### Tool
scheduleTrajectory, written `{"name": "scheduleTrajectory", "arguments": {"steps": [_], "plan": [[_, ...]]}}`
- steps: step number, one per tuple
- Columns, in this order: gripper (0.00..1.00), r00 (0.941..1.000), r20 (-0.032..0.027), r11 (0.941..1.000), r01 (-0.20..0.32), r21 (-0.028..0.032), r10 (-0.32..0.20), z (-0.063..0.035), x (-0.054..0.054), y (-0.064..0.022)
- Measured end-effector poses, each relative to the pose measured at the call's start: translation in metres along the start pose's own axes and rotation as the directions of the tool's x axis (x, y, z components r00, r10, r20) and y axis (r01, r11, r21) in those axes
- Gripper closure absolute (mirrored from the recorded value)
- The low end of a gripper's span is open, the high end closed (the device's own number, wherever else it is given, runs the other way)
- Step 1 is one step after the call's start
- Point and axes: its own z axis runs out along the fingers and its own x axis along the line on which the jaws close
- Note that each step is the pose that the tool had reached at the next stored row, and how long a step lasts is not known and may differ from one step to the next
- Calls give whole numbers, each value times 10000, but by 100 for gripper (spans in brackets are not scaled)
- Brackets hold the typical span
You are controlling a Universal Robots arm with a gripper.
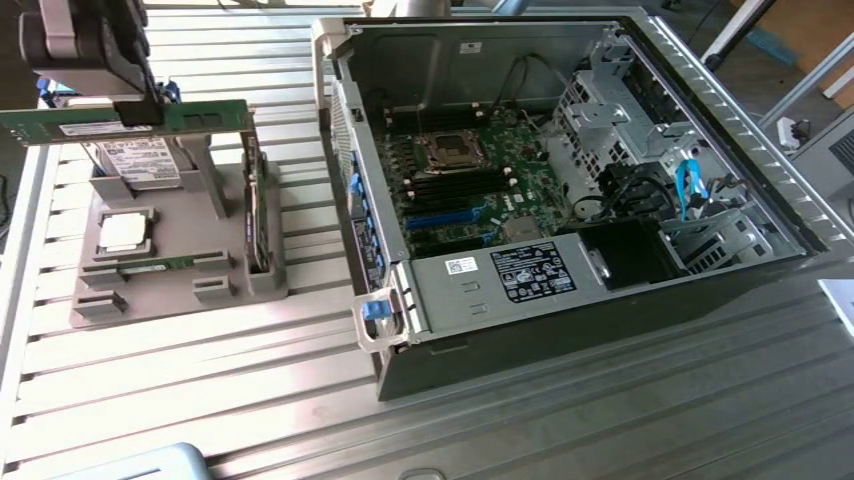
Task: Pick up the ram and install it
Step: 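Pick up the ram and move it above insertion slot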
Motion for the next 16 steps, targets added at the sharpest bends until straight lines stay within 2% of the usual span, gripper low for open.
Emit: {"name": "scheduleTrajectory", "arguments": {"steps": [3,6,8,9,13,16], "plan": [[87,10000,0,10000,0,0,0,-5,1,-153],[87,10000,-3,10000,-1,-1,1,-14,2,-374],[87,10000,-4,10000,-1,-2,1,-18,2,-458],[87,10000,-4,10000,-3,-1,3,-20,3,-531],[87,10000,-11,10000,-7,-2,7,-21,4,-676],[87,10000,-20,10000,-17,-1,17,-23,6,-833]]}}
